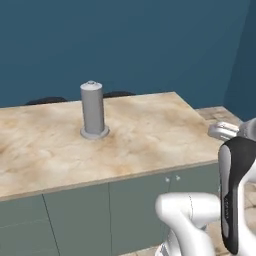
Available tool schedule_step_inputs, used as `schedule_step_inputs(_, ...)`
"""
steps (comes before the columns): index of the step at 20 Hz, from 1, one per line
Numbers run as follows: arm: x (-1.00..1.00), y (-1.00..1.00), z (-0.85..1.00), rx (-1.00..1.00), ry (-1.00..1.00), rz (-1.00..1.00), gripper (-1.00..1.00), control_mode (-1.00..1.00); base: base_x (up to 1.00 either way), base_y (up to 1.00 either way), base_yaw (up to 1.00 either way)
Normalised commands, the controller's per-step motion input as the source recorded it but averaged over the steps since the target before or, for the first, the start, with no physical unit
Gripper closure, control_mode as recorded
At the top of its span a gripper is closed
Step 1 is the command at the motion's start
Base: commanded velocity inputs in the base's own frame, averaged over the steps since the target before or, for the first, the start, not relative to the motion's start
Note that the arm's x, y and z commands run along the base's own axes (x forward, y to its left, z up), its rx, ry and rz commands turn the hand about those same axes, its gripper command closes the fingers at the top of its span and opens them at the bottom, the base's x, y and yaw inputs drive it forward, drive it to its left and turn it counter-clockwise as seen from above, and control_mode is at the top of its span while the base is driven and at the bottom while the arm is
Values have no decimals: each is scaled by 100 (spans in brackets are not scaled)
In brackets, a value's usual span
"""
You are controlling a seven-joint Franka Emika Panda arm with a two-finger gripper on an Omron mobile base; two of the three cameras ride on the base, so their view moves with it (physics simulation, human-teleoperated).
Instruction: Take the lemon wedge from the fridge and place it on the plate with fish on the dining counter.
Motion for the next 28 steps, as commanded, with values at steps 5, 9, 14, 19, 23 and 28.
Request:
schedule_step_inputs(5,0,0,0,0,0,0,100,100,20,6,1)
schedule_step_inputs(9,0,0,0,0,0,0,100,100,59,99,0)
schedule_step_inputs(14,0,0,0,0,0,0,100,100,67,100,0)
schedule_step_inputs(19,0,0,0,0,0,0,100,100,26,100,0)
schedule_step_inputs(23,0,0,0,0,0,0,100,100,0,100,2)
schedule_step_inputs(28,0,0,0,0,0,0,100,100,0,100,8)
